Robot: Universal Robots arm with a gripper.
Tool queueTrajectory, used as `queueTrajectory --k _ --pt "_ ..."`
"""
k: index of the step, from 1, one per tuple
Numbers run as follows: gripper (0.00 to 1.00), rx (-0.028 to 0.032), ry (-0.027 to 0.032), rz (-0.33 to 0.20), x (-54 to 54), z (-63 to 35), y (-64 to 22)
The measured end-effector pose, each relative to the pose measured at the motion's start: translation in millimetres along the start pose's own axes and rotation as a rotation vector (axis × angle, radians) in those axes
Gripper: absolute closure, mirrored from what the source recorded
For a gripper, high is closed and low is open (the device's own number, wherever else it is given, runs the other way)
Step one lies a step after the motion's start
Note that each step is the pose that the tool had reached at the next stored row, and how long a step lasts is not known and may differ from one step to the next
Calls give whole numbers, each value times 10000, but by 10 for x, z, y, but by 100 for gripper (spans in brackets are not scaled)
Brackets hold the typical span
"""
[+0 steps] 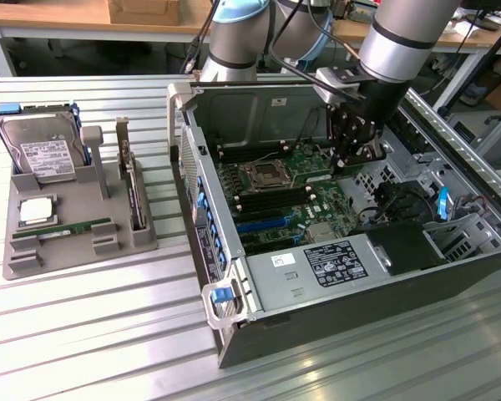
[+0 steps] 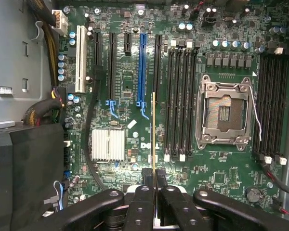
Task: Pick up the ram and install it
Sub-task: 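Insert the ram into the slot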
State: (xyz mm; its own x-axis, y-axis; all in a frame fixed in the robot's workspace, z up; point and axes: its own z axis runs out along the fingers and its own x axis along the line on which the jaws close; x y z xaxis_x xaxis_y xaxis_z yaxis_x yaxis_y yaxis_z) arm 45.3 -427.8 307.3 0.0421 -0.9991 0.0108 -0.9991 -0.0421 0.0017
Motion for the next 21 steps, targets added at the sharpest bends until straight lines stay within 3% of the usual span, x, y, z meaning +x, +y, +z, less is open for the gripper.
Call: queueTrajectory --k 21 --pt "88 0 0 0 -1 106 0"
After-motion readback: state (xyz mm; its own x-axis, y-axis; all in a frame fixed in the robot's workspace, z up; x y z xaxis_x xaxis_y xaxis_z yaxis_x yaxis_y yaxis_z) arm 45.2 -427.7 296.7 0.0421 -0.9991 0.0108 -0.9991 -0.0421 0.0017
